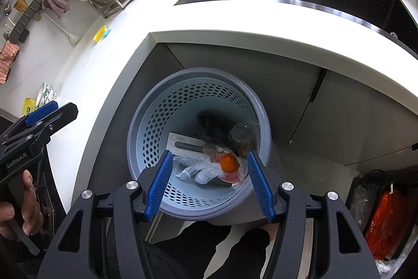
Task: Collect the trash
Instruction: 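Open both tools to drop the orange and black cloth into the bin, then move both open tools back over the counter toward the yellow lid and blue brush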
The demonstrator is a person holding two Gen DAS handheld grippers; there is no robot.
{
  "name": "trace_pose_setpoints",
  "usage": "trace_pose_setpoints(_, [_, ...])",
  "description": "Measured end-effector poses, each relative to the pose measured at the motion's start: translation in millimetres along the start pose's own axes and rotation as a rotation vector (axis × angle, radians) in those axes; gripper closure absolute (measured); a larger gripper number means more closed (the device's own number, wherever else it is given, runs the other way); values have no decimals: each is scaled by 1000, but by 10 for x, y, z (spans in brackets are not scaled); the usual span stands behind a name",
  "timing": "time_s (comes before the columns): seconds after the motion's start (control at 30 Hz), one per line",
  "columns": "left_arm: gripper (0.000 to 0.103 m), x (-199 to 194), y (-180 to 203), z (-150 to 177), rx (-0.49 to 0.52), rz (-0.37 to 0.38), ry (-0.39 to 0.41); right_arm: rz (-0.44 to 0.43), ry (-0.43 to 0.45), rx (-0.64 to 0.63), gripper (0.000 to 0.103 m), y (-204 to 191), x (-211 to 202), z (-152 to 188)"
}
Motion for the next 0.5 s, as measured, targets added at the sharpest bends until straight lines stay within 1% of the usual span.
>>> trace_pose_setpoints(0.23, [19, -262, -108, -77, -21, -13, 56, -23, 29, -20, 46, -113, -112, -108])
trace_pose_setpoints(0.5, [16, -548, -385, -244, -66, -37, 141, -57, 64, -89, 46, -492, -153, -402])
Point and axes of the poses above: each gripper's, at about its wrist camera, not at the fingertips, and x roughly the way its jaws point, y to its right, z to its underside, the point moved 2 cm from there along x, roughly the way its jaws point, and after that the axes turned 6 degrees about z, right-handed, at the moved point
